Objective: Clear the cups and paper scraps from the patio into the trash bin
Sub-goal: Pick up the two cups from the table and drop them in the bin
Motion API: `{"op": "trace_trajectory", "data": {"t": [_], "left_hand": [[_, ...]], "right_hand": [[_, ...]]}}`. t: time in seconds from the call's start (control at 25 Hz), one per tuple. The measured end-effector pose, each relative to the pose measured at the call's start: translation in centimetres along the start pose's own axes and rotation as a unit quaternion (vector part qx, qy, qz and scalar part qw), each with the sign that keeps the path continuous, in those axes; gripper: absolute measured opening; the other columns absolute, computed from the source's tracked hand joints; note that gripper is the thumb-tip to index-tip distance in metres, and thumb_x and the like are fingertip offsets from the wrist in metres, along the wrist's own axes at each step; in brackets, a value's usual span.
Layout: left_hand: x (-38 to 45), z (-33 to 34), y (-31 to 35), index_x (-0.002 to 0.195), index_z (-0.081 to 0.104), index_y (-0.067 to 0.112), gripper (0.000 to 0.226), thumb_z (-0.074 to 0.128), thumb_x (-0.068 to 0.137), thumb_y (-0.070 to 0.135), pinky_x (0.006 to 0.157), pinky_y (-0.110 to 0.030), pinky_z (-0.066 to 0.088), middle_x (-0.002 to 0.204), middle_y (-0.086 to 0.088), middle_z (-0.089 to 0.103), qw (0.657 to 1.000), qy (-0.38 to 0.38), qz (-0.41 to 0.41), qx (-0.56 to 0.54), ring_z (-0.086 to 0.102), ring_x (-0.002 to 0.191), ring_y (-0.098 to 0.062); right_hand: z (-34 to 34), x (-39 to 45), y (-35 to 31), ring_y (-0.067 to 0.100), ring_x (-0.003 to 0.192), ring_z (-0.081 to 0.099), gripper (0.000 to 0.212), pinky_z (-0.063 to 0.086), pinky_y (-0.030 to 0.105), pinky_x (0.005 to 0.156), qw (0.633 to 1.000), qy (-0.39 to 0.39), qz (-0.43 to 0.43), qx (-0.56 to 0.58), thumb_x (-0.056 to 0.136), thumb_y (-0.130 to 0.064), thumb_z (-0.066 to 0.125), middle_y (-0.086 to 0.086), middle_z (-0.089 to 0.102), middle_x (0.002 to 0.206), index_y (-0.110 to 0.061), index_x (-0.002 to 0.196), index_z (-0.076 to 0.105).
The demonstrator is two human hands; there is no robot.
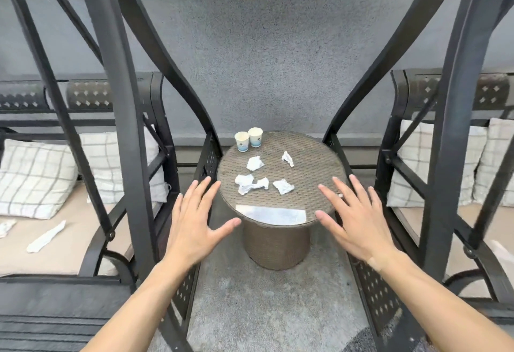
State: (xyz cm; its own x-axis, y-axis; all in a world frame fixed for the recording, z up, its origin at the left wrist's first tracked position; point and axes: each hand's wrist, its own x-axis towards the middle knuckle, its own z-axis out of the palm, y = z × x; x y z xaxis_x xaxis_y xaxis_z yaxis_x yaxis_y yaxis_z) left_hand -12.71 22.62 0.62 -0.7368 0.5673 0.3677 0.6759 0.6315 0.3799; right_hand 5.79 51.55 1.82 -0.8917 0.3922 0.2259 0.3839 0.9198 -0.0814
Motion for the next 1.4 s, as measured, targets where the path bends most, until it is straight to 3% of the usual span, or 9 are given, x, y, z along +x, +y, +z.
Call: {"op": "trace_trajectory", "data": {"t": [0.16,0.4,0.84,1.2,1.4], "left_hand": [[4.3,2.6,-1.0,0.150,0.026,0.037,0.088,0.035,0.078,0.086,0.120,-0.043,0.010,0.159,0.011,0.024,0.999,-0.010,-0.037,-0.012,0.015,0.148,-0.010],[12.1,6.8,-5.2,0.147,0.035,0.031,0.084,0.041,0.080,0.080,0.117,-0.048,0.022,0.153,0.008,0.035,0.998,-0.004,-0.048,-0.035,0.027,0.143,-0.012],[29.1,13.4,-12.9,0.146,0.036,0.031,0.080,0.049,0.080,0.074,0.117,-0.044,0.025,0.151,0.006,0.039,0.993,-0.070,-0.063,-0.074,0.031,0.140,-0.011],[33.7,19.4,-15.3,0.144,0.039,0.029,0.068,0.061,0.085,0.058,0.112,-0.044,0.032,0.145,0.006,0.045,0.989,-0.081,-0.095,-0.079,0.038,0.135,-0.012],[35.5,25.2,-17.1,0.143,0.039,0.031,0.074,0.067,0.080,0.058,0.110,-0.044,0.035,0.143,0.007,0.046,0.975,-0.104,-0.177,-0.086,0.042,0.132,-0.014]], "right_hand": [[1.3,5.1,2.2,0.023,0.148,0.012,0.069,0.017,0.049,0.117,1.000,-0.014,-0.018,0.008,0.090,-0.073,0.013,-0.004,0.029,0.156,-0.040,0.148,0.026],[4.3,14.4,2.1,0.017,0.147,0.014,0.070,0.021,0.044,0.117,0.998,-0.026,-0.020,0.055,0.090,-0.073,0.020,-0.005,0.028,0.157,-0.038,0.149,0.023],[10.2,31.7,-1.4,0.018,0.139,0.032,0.068,0.031,0.041,0.110,0.995,-0.020,0.007,0.102,0.088,-0.066,0.043,-0.006,0.041,0.149,-0.033,0.146,0.034],[17.3,38.9,-1.3,0.015,0.130,0.040,0.073,0.040,0.044,0.103,0.982,-0.058,-0.005,0.180,0.085,-0.070,0.043,-0.009,0.043,0.143,-0.036,0.147,0.026],[24.4,43.0,0.6,0.017,0.132,0.039,0.080,0.038,0.043,0.105,0.977,-0.117,0.003,0.178,0.083,-0.068,0.050,-0.008,0.040,0.147,-0.034,0.149,0.022]]}}
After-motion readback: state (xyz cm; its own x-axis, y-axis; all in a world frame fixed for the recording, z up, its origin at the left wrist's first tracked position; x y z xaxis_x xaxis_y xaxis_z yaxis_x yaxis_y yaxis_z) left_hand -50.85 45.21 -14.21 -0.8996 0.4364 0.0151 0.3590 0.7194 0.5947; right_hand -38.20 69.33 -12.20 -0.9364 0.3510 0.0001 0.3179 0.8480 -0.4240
